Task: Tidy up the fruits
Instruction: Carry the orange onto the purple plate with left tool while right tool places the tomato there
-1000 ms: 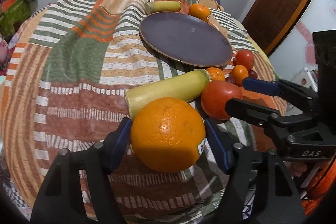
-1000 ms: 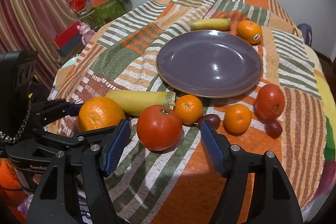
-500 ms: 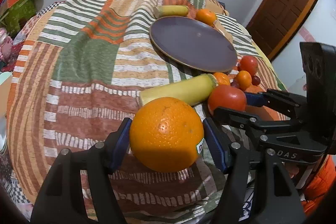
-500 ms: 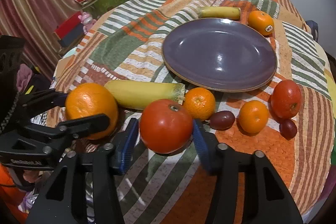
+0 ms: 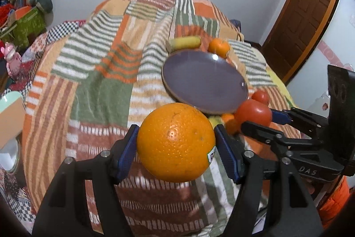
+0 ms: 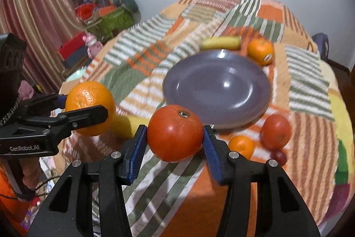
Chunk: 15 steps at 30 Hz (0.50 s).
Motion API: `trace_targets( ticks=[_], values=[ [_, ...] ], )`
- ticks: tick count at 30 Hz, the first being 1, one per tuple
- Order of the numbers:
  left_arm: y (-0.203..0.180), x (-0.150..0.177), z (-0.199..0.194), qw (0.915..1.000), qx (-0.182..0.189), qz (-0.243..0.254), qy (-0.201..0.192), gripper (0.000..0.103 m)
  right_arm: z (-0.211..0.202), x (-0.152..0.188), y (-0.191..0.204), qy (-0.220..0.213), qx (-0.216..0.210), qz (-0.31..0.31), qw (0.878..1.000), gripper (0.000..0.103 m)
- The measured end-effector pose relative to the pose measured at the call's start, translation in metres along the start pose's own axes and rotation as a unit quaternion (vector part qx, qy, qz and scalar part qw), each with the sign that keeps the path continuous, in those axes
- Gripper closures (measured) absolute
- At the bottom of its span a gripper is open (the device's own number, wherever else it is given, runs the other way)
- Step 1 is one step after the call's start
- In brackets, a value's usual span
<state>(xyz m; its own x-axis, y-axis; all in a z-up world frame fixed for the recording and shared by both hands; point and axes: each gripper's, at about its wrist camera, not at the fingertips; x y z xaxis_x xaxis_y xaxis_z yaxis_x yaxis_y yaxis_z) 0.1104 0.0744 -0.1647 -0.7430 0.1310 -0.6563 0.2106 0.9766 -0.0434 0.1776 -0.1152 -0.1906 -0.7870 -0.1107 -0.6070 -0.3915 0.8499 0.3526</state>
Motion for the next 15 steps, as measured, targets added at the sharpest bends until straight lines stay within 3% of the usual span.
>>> trace_targets(
  ticks=[15],
  values=[
    [-0.003, -0.066, -0.005, 0.9979, -0.023, 0.011, -0.06, 0.035, -0.031, -0.053, -0.019, -0.091, 0.02, -0.002, 0.996, 0.056]
  ],
)
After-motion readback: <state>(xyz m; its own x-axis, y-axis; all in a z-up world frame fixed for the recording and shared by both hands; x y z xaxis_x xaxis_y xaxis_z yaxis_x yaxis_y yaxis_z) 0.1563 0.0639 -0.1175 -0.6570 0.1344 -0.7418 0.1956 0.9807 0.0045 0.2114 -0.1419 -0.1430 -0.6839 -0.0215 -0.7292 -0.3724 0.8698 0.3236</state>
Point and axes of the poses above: each gripper's, at about its wrist camera, not at the fingertips, and z roughly the way its jaws point, y to its left, x to its underside, and after that the axes turned 14 degrees about z, right-handed
